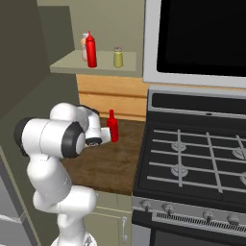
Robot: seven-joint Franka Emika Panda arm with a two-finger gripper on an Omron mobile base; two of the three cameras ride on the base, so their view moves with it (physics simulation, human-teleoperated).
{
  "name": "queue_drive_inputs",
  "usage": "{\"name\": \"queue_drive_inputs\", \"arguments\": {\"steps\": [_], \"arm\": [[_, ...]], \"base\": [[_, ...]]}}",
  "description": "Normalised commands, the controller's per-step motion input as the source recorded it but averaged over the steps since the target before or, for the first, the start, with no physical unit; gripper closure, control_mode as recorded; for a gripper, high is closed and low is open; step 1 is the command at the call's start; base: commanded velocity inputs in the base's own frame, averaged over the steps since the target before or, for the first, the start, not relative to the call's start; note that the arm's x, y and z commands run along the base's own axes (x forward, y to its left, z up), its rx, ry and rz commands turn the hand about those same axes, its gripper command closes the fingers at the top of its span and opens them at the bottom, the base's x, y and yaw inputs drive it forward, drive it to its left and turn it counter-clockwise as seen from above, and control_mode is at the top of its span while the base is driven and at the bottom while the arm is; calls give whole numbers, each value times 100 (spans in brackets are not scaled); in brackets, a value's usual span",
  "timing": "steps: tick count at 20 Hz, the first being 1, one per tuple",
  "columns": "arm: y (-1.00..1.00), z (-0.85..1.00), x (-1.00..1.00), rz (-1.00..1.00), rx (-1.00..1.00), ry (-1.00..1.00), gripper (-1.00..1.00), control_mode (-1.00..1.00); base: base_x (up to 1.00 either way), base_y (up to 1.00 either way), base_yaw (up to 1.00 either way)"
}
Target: Put the shaker and condiment bottle from the counter next to their counterparts in the cabinet.
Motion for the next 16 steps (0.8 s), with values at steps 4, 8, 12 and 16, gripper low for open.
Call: {"name": "queue_drive_inputs", "arguments": {"steps": [4,8,12,16], "arm": [[13,-14,28,0,0,0,-100,-100],[5,-11,29,0,0,0,-100,-100],[6,-13,21,0,0,0,-100,-100],[7,-18,13,0,0,0,-100,-100]], "base": [[0,0,0],[0,0,0],[0,0,0],[0,0,0]]}}
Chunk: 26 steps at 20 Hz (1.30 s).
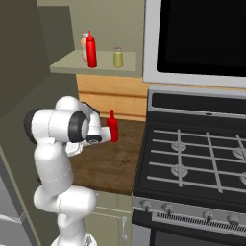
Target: Put the shaker and condiment bottle from the counter next to their counterparts in the cabinet.
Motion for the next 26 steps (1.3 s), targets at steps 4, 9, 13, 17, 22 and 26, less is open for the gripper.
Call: {"name": "queue_drive_inputs", "arguments": {"steps": [4,9,13,17,22,26], "arm": [[8,-16,10,0,0,0,-100,-100],[11,-12,2,0,0,0,-100,-100],[11,-9,0,0,0,0,-100,-100],[0,-11,-15,0,0,0,-100,-100],[2,-10,-15,0,0,0,100,-100],[3,-10,-24,0,0,0,100,-100]], "base": [[0,0,0],[0,0,0],[0,0,0],[0,0,0],[0,0,0],[0,0,0]]}}
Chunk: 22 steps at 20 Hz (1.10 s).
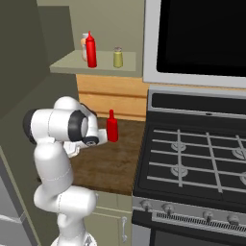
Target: Put the shaker and condiment bottle from the counter next to their counterparts in the cabinet.
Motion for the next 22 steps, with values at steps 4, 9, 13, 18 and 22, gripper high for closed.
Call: {"name": "queue_drive_inputs", "arguments": {"steps": [4,9,13,18,22], "arm": [[8,-13,-24,0,0,0,100,-100],[8,0,-17,0,0,0,100,-100],[-13,49,-5,-4,0,0,100,-100],[-53,52,0,-12,3,0,100,-100],[-79,54,-2,-22,9,0,100,-100]], "base": [[0,0,0],[0,0,0],[0,0,0],[0,0,0],[0,0,0]]}}
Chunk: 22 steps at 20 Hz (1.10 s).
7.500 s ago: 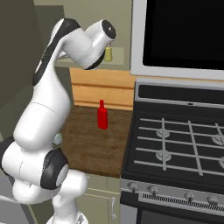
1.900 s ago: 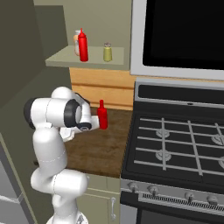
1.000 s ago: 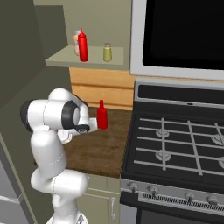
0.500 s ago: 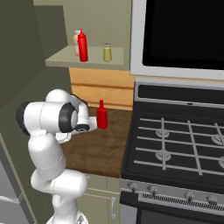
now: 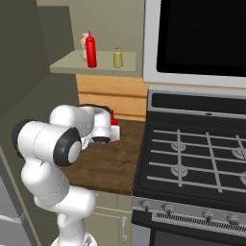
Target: Put the shaker and condiment bottle from the counter next to their counterparts in the cabinet.
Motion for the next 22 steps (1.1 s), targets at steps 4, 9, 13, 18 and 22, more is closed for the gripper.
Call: {"name": "queue_drive_inputs", "arguments": {"steps": [4,9,13,18,22], "arm": [[-72,55,-4,-30,12,0,100,-100],[-68,57,-10,-33,12,2,100,-100],[-62,64,-10,-34,10,4,100,-100],[-57,67,-5,-37,10,6,100,-100],[-51,68,0,-39,6,10,100,-100]], "base": [[0,0,0],[0,0,0],[0,0,0],[0,0,0],[0,0,0]]}}
